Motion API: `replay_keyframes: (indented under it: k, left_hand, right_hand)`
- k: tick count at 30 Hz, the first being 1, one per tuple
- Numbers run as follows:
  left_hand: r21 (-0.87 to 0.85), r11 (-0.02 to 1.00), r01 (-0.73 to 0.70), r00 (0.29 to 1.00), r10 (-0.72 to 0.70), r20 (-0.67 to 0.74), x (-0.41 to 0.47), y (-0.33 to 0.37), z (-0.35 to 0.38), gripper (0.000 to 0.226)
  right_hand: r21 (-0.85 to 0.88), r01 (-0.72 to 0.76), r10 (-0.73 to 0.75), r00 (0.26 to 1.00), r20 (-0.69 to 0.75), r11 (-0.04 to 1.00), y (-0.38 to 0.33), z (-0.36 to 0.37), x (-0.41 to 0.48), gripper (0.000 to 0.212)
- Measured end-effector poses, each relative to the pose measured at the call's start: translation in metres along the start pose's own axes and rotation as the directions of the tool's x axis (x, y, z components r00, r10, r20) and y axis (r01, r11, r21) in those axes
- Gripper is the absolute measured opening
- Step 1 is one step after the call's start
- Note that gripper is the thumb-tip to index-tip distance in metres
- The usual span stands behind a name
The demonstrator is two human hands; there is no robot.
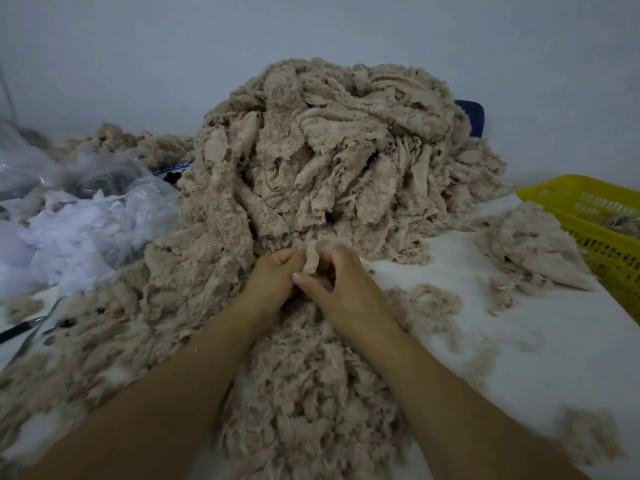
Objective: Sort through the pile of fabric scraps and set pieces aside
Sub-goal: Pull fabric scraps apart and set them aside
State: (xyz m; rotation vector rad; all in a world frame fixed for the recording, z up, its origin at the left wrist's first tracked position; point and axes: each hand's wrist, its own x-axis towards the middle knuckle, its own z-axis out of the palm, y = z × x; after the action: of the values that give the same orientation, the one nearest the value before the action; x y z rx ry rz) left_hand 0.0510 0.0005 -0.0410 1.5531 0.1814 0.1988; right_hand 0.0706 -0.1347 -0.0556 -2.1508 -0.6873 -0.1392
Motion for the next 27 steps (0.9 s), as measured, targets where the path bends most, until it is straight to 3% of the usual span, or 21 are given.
replay_keyframes:
  k: [5, 10, 14, 18, 21, 24, 27]
  left_hand:
    - [0.178, 0.984, -0.031, 0.998, 0.04, -0.049, 0.005, -0.003, -0.001, 0.045]
    - [0.235, 0.972, -0.014, 0.996, 0.034, -0.082, 0.007, -0.005, 0.001, 0.03]
    - [0.178, 0.984, 0.01, 0.989, 0.017, -0.146, 0.011, -0.009, 0.0, 0.036]
    - [0.117, 0.993, 0.006, 0.995, 0.006, -0.099, 0.011, -0.01, -0.003, 0.029]
    - [0.099, 0.995, -0.014, 0.998, 0.02, -0.063, 0.007, -0.009, -0.002, 0.049]
    - [0.208, 0.975, -0.075, 0.996, 0.064, 0.059, 0.002, -0.005, 0.0, 0.063]
    - [0.321, 0.941, -0.109, 0.991, 0.078, 0.106, 0.002, -0.004, 0.001, 0.051]
  right_hand:
    - [0.005, 0.088, -0.089, 0.996, 0.003, 0.996, 0.004, 0.003, 0.003, 0.018]
    - [0.262, -0.076, 0.087, 0.996, -0.028, 0.962, 0.007, -0.007, 0.002, 0.025]
    - [0.372, -0.118, 0.148, 0.988, -0.052, 0.921, 0.007, -0.009, 0.001, 0.022]
    - [0.269, -0.023, 0.02, 1.0, 0.015, 0.963, 0.006, -0.004, 0.001, 0.016]
    - [0.109, 0.024, -0.028, 0.999, 0.039, 0.994, 0.007, -0.002, 0.002, 0.027]
    - [0.081, 0.03, -0.029, 1.0, -0.011, 0.996, 0.005, -0.002, 0.002, 0.025]
    - [0.11, -0.007, 0.013, 0.999, -0.049, 0.994, 0.007, -0.004, 0.003, 0.027]
